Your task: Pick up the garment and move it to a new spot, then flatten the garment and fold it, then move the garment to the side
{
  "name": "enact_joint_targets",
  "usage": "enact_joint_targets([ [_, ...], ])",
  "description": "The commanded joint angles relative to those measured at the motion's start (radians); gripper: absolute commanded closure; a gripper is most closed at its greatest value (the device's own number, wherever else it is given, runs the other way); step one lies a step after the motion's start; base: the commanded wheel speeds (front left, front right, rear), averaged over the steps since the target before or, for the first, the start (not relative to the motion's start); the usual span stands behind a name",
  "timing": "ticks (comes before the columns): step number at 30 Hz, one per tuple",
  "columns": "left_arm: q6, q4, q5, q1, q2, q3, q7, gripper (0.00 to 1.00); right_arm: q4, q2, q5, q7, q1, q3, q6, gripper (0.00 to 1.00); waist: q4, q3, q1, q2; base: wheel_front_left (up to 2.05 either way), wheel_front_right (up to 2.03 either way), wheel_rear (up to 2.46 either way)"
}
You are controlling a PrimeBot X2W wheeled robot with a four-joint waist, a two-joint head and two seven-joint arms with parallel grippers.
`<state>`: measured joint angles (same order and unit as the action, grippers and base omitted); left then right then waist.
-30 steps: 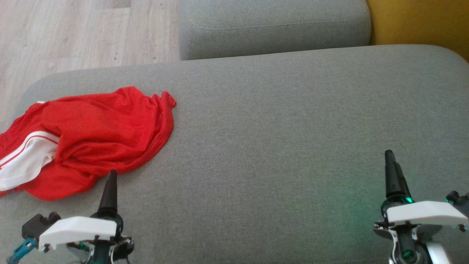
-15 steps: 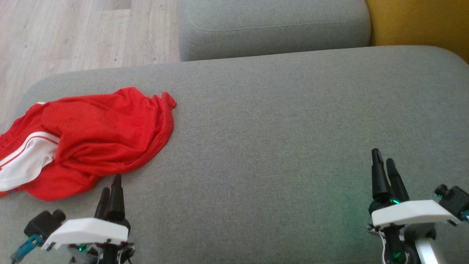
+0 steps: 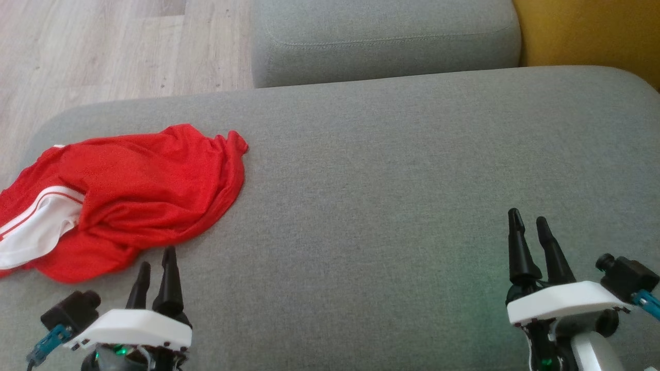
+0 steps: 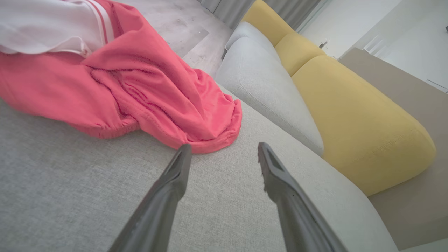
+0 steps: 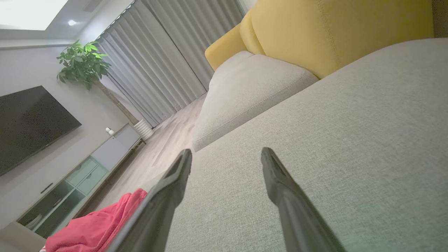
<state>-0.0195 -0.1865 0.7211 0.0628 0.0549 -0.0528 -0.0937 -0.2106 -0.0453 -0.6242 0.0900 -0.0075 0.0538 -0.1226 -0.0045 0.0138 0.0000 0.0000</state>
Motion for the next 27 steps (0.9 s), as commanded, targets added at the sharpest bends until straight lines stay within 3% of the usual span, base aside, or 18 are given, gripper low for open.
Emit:
enact_joint_targets([
  [1, -0.006, 0.043, -0.032, -0.027, 0.018, 0.015, -0.014, 0.0, 0.036, -0.017, 0.035, 0.017, -0.018, 0.018, -0.005, 0.0, 0.0, 0.0, 0.0, 0.0, 0.0, 0.0, 0.0],
  [27, -0.091, 0.083, -0.389, 0.008, 0.055, -0.043, -0.093, 0.0, 0.017, -0.008, 0.372, 0.096, 0.01, 0.017, -0.007, 0.0, -0.005, -0.001, 0.0, 0.0, 0.0, 0.0, 0.0],
])
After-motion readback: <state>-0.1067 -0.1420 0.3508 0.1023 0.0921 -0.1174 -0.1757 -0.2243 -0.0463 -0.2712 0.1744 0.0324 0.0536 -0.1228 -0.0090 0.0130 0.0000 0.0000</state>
